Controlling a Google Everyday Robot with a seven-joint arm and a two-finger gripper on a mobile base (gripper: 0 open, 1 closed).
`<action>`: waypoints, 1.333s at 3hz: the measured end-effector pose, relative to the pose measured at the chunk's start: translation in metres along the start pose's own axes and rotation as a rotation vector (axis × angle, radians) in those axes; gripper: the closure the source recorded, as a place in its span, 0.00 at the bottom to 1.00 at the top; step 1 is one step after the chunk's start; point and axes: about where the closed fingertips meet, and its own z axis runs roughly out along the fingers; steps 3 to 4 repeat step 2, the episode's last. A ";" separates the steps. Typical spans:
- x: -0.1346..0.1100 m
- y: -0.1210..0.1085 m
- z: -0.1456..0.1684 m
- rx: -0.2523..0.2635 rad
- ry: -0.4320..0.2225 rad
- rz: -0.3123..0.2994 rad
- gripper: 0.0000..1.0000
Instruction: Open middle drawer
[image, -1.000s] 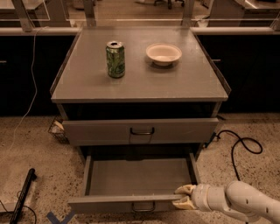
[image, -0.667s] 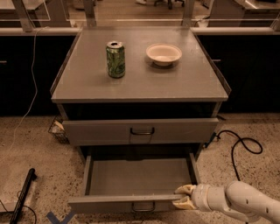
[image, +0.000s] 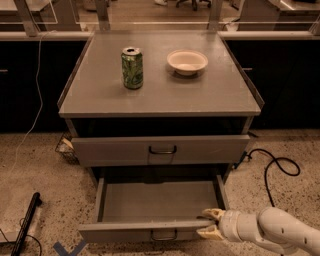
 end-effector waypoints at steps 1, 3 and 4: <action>0.000 0.000 0.000 0.000 0.000 0.000 0.00; 0.000 0.000 0.000 0.000 0.000 0.000 0.00; 0.000 0.000 0.000 0.000 0.000 0.000 0.00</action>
Offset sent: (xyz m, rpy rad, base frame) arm 0.0000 0.0000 0.0000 0.0000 0.0000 0.0000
